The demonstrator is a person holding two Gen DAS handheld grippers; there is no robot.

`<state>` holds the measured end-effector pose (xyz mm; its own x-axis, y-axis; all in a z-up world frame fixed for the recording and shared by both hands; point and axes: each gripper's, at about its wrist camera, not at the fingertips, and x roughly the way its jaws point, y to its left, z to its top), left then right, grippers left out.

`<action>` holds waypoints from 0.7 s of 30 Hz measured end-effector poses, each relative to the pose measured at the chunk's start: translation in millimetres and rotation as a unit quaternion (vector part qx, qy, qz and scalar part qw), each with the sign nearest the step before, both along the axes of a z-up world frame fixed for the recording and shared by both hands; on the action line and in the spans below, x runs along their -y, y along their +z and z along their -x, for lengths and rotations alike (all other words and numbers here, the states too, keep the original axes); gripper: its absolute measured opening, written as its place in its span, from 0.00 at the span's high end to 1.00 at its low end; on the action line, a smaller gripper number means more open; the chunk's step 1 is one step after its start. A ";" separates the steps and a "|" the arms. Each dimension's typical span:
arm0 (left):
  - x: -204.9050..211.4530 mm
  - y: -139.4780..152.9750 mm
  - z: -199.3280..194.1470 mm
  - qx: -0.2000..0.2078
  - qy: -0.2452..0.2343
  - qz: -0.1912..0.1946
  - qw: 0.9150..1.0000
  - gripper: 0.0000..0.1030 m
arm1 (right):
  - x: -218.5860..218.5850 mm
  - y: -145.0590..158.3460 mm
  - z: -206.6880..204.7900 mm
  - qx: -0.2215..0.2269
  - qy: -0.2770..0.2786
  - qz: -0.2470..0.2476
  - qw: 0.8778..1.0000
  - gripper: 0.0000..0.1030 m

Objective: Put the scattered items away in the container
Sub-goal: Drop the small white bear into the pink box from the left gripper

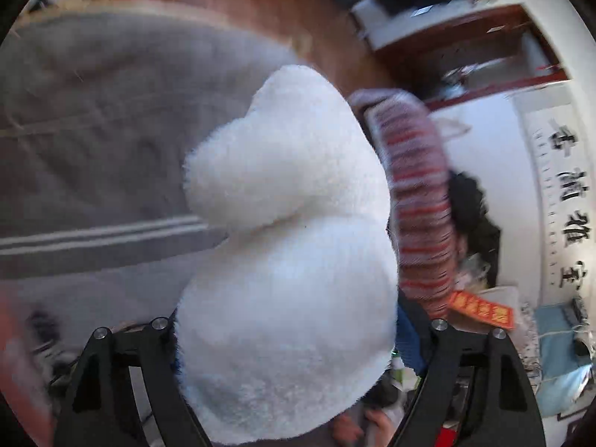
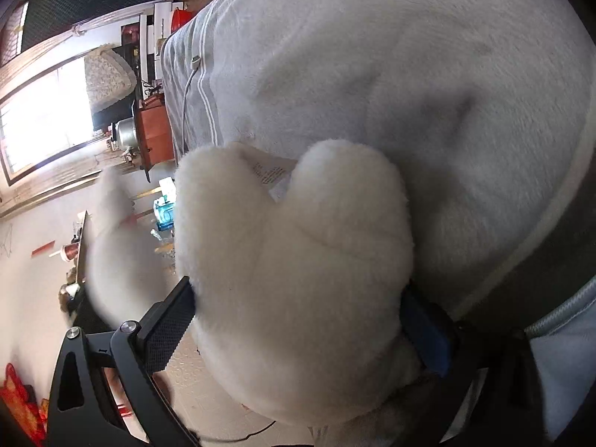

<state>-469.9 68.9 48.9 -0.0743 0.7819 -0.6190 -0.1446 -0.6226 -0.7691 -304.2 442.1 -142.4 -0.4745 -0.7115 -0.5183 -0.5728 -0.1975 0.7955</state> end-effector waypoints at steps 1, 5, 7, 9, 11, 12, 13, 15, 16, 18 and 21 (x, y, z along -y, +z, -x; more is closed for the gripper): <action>31.5 27.3 -8.1 -0.015 0.015 -0.001 1.000 0.20 | 0.3 0.7 0.5 0.000 0.000 0.001 1.000 0.00; 150.5 105.2 -41.7 -0.077 0.089 0.041 0.992 0.18 | 1.7 2.4 -0.8 0.003 -0.008 0.005 1.000 0.00; 215.1 131.4 -61.7 -0.100 0.143 0.068 0.982 0.14 | 3.1 3.1 -0.4 0.003 -0.008 0.001 1.000 0.00; 276.1 143.2 -79.6 -0.108 0.207 0.092 0.968 0.08 | 4.4 5.2 0.6 0.002 -0.006 -0.004 1.000 0.01; 327.2 136.9 -90.8 -0.085 0.269 0.114 0.953 0.03 | 5.3 7.8 -0.3 0.001 -0.002 -0.012 1.000 0.00; 345.5 130.8 -95.5 -0.068 0.291 0.127 0.946 0.03 | 5.8 9.1 -2.0 0.000 0.000 -0.017 1.000 0.00; 364.0 123.0 -98.4 -0.049 0.311 0.142 0.939 0.03 | 6.3 11.1 -5.6 -0.001 0.004 -0.025 1.000 0.00; 390.5 112.3 -102.1 -0.027 0.334 0.161 0.929 0.03 | 7.8 14.0 -10.0 -0.004 0.015 -0.041 0.999 0.00; 402.1 111.3 -107.2 -0.025 0.341 0.171 0.924 0.03 | 9.1 16.2 -12.5 -0.006 0.022 -0.049 0.999 0.00; 408.5 113.2 -113.9 -0.033 0.341 0.172 0.924 0.03 | 13.1 20.2 -16.8 -0.011 0.034 -0.063 0.997 0.00; 396.5 117.7 -117.8 -0.042 0.321 0.169 0.931 0.03 | 17.1 26.5 -20.8 -0.017 0.045 -0.077 0.996 0.01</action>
<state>-352.1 -327.6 166.6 -0.5179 0.3211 -0.7929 0.2896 -0.8064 -0.5157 -283.4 425.1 -115.9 -0.4317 -0.6646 -0.6099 -0.5205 -0.3687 0.7702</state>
